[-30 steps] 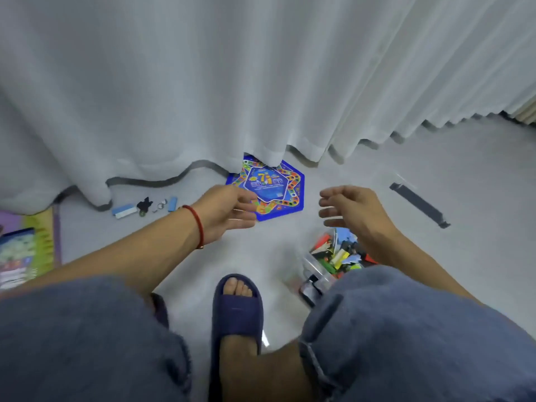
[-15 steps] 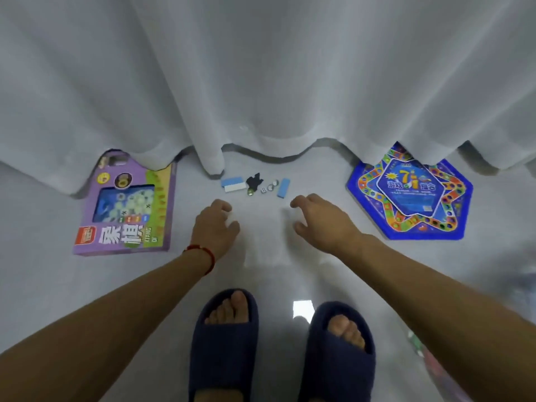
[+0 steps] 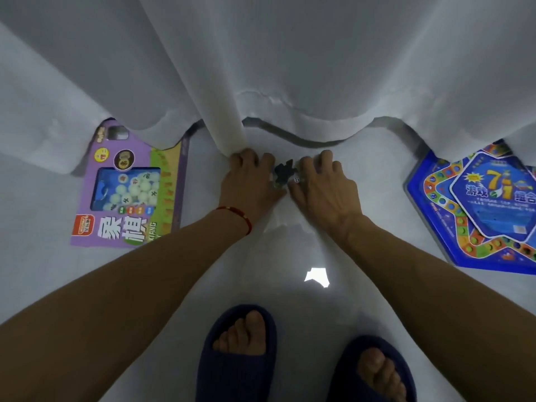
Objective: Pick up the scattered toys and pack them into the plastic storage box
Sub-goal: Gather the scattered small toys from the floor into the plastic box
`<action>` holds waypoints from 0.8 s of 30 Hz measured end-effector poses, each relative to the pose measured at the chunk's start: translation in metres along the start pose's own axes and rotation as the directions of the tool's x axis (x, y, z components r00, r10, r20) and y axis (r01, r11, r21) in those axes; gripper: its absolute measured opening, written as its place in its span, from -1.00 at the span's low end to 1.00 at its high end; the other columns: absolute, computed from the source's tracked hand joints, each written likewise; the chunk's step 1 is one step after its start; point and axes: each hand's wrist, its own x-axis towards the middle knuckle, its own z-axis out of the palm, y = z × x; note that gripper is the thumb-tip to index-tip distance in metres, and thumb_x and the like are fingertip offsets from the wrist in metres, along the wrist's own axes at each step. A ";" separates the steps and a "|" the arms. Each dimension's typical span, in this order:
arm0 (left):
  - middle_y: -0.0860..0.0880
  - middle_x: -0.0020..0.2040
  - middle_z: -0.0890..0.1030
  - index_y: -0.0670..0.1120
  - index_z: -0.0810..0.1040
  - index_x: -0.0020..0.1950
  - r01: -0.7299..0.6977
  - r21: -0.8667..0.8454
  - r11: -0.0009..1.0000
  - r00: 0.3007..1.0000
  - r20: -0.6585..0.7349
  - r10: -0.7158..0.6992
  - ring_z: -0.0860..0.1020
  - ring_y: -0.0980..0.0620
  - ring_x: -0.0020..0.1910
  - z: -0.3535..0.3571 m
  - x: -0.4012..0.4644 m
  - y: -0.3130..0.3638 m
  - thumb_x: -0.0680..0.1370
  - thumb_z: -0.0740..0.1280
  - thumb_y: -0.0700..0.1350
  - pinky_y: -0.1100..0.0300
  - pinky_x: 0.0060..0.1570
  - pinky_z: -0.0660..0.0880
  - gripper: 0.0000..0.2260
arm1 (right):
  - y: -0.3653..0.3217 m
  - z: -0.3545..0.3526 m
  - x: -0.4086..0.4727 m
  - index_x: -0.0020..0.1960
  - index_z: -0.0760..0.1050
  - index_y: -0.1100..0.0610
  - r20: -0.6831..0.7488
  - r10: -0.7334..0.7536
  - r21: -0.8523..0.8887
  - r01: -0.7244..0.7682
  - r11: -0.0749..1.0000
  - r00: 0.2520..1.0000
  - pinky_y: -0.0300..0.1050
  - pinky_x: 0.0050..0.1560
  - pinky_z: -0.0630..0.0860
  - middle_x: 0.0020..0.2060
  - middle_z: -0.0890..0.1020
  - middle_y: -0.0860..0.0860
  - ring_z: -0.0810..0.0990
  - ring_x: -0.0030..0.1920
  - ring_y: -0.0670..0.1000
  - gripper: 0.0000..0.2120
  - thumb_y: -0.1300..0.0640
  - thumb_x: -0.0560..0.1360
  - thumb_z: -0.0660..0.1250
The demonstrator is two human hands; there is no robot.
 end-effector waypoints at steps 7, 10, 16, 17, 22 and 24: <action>-0.12 0.06 0.49 -0.08 0.54 0.15 -0.084 -0.147 0.986 0.981 -0.183 0.057 0.41 -0.14 0.05 0.016 -0.014 -0.006 0.48 0.43 0.03 0.11 -0.26 0.44 -0.69 | 0.007 0.012 0.000 0.31 0.39 0.14 -0.034 -0.185 -0.082 0.182 0.980 0.982 -0.13 -0.47 0.32 0.08 0.46 0.17 0.45 -0.24 0.09 -0.67 -0.01 0.63 0.22; -0.08 0.01 0.52 -0.06 0.57 0.13 -0.090 -0.176 0.980 0.974 -0.223 0.049 0.43 -0.11 -0.02 0.020 -0.020 -0.008 0.49 0.43 0.00 0.11 -0.31 0.44 -0.74 | 0.009 0.016 -0.005 0.24 0.43 0.20 -0.044 -0.202 -0.077 0.198 0.977 0.978 -0.14 -0.49 0.35 0.01 0.48 0.16 0.45 -0.27 0.06 -0.70 0.12 0.57 0.35; -0.04 0.07 0.52 -0.04 0.53 0.16 -0.028 -0.208 0.978 0.985 -0.174 -0.009 0.47 -0.07 -0.08 0.021 -0.032 -0.005 0.56 0.36 0.02 0.02 -0.26 0.52 -0.77 | 0.004 0.011 -0.032 0.12 0.46 0.24 -0.026 -0.136 0.000 0.136 0.991 0.990 -0.11 -0.42 0.35 -0.02 0.48 0.16 0.43 -0.26 0.04 -0.85 0.17 0.62 0.24; -0.04 0.08 0.51 -0.04 0.51 0.16 -0.022 -0.209 0.978 0.988 -0.155 -0.011 0.49 -0.06 -0.09 0.021 -0.035 -0.005 0.56 0.35 0.03 0.00 -0.25 0.53 -0.77 | 0.003 0.008 -0.038 0.13 0.45 0.25 -0.002 -0.109 0.052 0.109 0.993 0.994 -0.08 -0.37 0.40 0.00 0.47 0.16 0.41 -0.25 0.03 -0.80 0.13 0.66 0.16; -0.05 0.05 0.49 -0.07 0.46 0.11 0.011 -0.232 0.973 0.998 -0.062 -0.026 0.50 -0.06 -0.13 0.023 -0.052 -0.004 0.53 0.36 0.01 -0.06 -0.18 0.55 -0.77 | 0.002 -0.009 -0.070 0.13 0.41 0.19 0.155 0.135 0.461 -0.193 0.866 0.979 0.00 0.01 0.52 0.05 0.47 0.10 0.51 -0.12 0.06 -0.78 0.05 0.67 0.13; -0.05 0.05 0.48 -0.07 0.46 0.10 0.007 -0.226 0.974 0.999 -0.040 -0.016 0.50 -0.05 -0.13 0.024 -0.063 -0.002 0.52 0.37 0.01 -0.06 -0.17 0.55 -0.76 | 0.000 -0.019 -0.082 0.10 0.43 0.15 0.212 0.176 0.596 -0.270 0.756 0.961 -0.15 0.01 0.47 0.00 0.52 0.04 0.52 -0.07 -0.01 -0.78 0.01 0.67 0.15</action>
